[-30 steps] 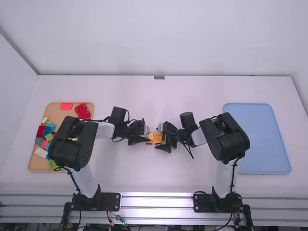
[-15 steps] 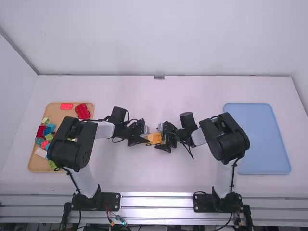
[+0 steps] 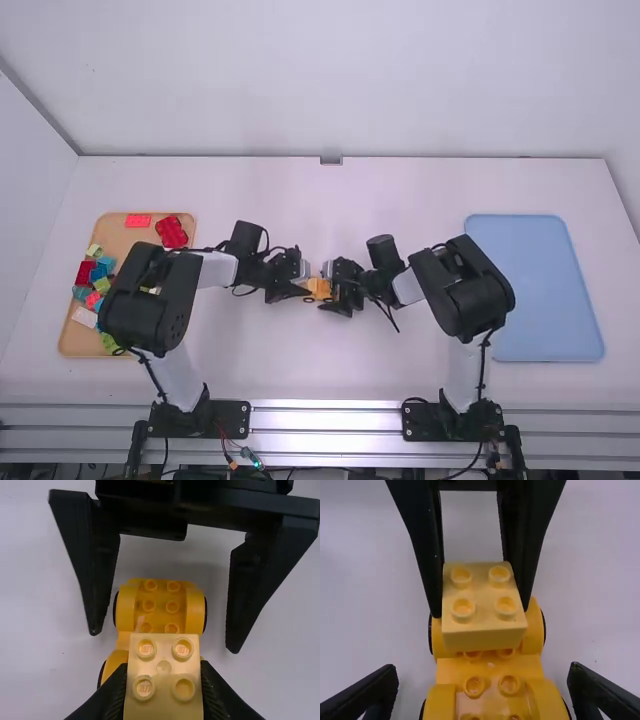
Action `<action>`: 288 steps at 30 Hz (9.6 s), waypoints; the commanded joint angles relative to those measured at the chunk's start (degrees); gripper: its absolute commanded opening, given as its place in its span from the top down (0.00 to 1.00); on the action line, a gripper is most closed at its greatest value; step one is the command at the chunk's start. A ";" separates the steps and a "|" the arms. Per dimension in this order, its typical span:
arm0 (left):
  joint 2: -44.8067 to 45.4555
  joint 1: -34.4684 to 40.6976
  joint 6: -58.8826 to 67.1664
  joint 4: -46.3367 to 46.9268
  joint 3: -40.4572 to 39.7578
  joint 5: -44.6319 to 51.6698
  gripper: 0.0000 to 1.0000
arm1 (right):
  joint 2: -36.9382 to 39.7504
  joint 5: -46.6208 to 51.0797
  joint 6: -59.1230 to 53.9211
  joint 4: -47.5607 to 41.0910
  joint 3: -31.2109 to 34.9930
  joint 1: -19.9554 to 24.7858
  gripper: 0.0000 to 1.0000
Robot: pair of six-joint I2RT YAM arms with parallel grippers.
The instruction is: Assemble lego blocks to make yellow taxi
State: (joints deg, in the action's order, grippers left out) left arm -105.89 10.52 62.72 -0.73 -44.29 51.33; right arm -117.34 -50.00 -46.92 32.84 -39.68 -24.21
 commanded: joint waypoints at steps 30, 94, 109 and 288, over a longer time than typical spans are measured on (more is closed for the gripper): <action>0.90 0.79 6.16 2.75 -0.33 -1.22 0.87 | -0.81 0.31 -3.10 -2.91 -0.81 0.15 0.46; 0.87 1.11 5.68 1.33 1.03 0.02 0.84 | -0.81 -0.09 -3.91 -3.52 -0.81 0.15 0.43; 0.87 1.11 5.68 -0.20 1.53 0.20 0.45 | -0.81 -0.07 -3.91 -3.54 -0.81 0.15 0.43; 16.31 -46.10 -48.33 29.53 1.84 -47.58 0.44 | 25.99 30.77 -0.87 -31.65 -14.47 2.10 0.01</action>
State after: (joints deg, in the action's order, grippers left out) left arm -89.19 -35.40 13.06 28.60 -43.81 2.72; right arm -92.49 -19.11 -48.18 1.61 -52.18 -22.28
